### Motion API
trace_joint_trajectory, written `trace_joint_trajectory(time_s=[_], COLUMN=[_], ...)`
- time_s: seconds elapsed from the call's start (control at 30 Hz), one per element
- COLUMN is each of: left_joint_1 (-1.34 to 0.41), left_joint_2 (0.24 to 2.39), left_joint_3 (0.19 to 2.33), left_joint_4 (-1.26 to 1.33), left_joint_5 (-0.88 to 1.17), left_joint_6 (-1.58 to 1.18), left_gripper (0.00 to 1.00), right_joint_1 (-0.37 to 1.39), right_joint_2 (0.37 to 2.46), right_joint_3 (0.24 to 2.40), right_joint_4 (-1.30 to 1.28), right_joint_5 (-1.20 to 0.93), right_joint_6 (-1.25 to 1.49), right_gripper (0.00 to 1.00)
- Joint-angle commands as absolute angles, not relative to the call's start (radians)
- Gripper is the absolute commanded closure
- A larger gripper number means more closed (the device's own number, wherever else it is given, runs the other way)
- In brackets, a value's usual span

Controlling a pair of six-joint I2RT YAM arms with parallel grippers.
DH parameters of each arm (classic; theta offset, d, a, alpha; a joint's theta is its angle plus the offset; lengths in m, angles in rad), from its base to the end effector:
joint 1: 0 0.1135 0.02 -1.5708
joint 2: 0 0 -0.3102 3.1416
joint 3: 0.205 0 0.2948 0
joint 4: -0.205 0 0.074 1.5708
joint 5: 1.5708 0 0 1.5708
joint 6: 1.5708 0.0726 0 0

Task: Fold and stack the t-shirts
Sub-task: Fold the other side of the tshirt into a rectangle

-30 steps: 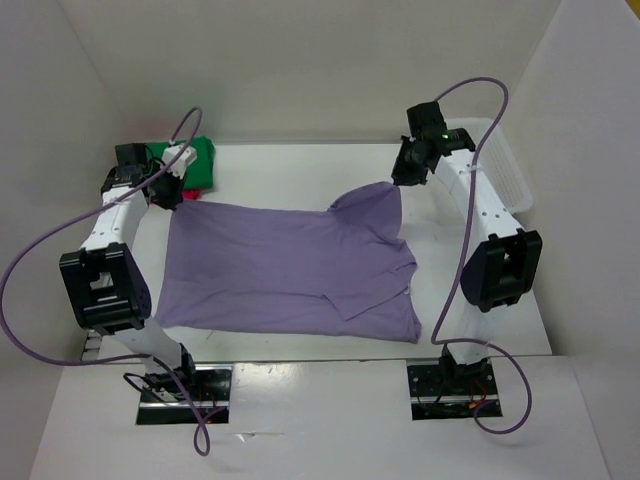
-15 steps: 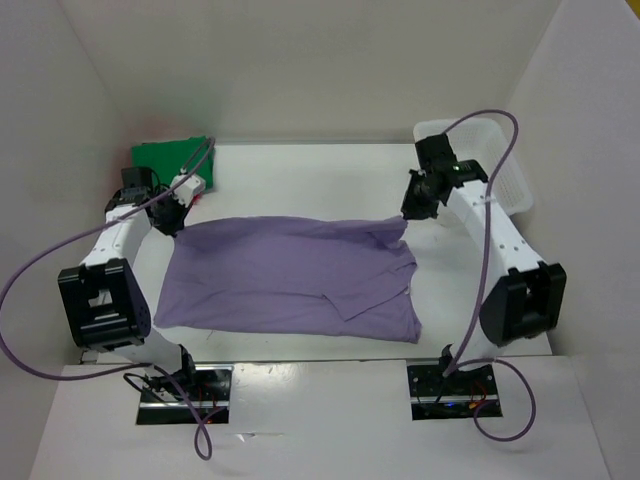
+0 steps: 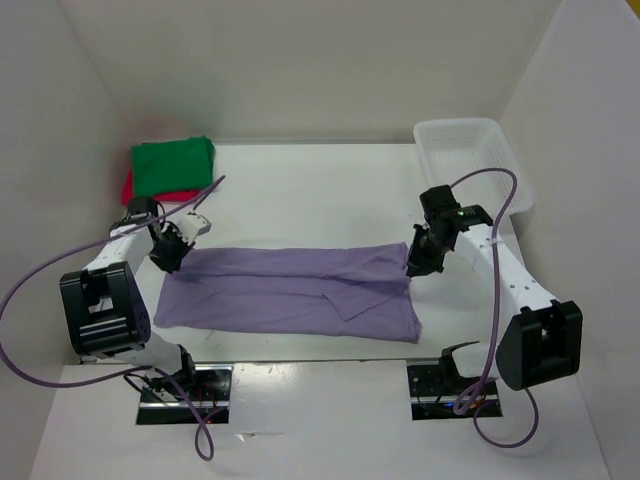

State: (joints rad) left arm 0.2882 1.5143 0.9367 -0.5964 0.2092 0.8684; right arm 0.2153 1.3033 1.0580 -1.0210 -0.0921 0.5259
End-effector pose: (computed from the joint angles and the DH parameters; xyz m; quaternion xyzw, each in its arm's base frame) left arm 0.3236 0.0802 0.1821 0.2986 0.9284 0.0214 0.2201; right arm 0.2686 0.0656 0.2612 0.1458 0.9766 0.0973 0.1247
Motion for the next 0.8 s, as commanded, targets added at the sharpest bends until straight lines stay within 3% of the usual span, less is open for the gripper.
trace_joint_trajectory(time_s=[0.0,0.6,0.63,0.67,0.7,0.77], left_joint_1=[0.293,0.293,0.293,0.293,0.293,0.302], left_joint_2=[1.548,1.539,1.539,1.539,1.539,1.529], left_joint_3=[0.94,0.94,0.94,0.94,0.94,0.95], left_joint_4=[-0.592,-0.649,-0.66,-0.672,-0.699,-0.719], left_joint_5=[0.195,0.166,0.166,0.166,0.175,0.184], left_joint_6=[0.907,0.94,0.94,0.949,0.95,0.962], left_gripper=[1.0,0.99,0.95,0.72,0.59,0.47], right_joint_1=[0.218,0.258,0.267,0.267,0.288,0.31], right_joint_2=[1.278,1.27,1.27,1.27,1.27,1.27], right_joint_3=[1.046,1.005,1.005,0.993,0.992,0.992], right_joint_4=[-1.014,-1.118,-1.118,-1.141,-1.141,-1.17], right_joint_5=[-0.129,-0.091,-0.091,-0.091,-0.077,-0.067], right_joint_6=[0.538,0.546,0.546,0.546,0.557,0.568], right_gripper=[1.0,1.0,1.0,1.0,0.94,0.78])
